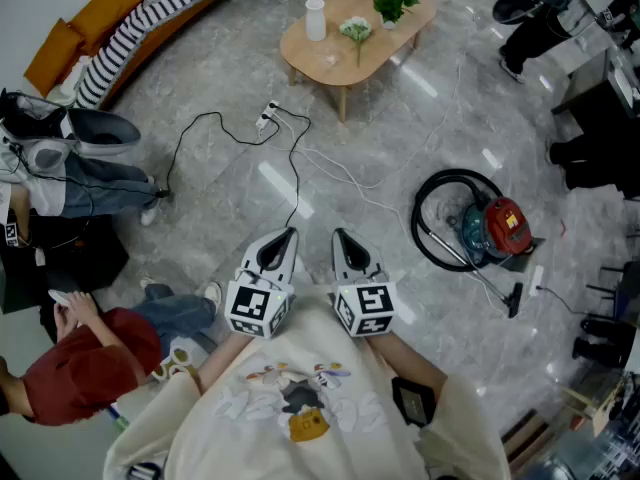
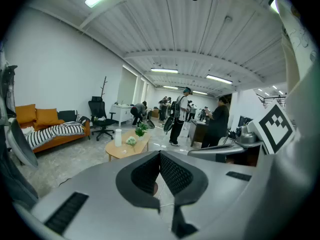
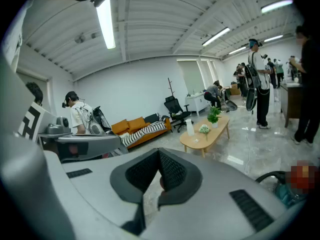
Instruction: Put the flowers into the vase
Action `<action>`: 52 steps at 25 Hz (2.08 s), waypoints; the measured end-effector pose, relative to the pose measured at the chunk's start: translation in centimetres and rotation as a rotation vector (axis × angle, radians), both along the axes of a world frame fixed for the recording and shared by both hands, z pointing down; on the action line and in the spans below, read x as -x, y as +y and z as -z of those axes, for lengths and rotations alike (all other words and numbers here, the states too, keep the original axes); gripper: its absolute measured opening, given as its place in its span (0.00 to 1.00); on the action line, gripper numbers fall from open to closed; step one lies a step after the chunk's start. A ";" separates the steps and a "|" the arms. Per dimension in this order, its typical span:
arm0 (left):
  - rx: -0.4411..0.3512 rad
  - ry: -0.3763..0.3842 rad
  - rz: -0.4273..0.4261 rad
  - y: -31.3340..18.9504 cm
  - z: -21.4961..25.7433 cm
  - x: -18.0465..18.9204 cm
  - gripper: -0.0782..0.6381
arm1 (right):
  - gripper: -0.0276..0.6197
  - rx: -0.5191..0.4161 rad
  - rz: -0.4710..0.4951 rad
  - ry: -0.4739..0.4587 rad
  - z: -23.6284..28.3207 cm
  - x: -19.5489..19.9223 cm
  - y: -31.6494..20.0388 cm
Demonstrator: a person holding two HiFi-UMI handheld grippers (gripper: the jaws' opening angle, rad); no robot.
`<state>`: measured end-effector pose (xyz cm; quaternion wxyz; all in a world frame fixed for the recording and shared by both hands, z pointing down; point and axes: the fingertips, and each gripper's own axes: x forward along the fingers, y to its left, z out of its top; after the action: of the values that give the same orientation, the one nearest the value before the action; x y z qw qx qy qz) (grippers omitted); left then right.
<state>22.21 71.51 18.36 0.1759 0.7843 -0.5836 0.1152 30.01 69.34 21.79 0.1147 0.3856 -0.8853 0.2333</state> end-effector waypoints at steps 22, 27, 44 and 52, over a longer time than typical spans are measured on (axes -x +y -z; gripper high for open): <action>0.038 -0.023 -0.009 -4.7 -0.6 -6.9 0.12 | 0.05 -0.047 0.030 -0.032 0.6 -7.0 -4.4; 0.063 0.007 0.007 -6.1 -1.6 -9.6 0.12 | 0.05 -0.067 0.074 -0.043 0.8 -9.1 -6.5; 0.046 0.013 0.050 -20.1 -2.3 -5.9 0.12 | 0.05 -0.128 0.143 -0.009 -0.4 -6.3 -19.6; 0.123 0.074 -0.014 -34.7 -3.3 2.9 0.12 | 0.05 -0.100 -0.025 0.061 -1.2 0.8 -33.6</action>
<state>19.34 36.81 21.65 0.2442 0.7798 -0.5631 0.1230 29.17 35.74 23.00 0.1195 0.4089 -0.8869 0.1785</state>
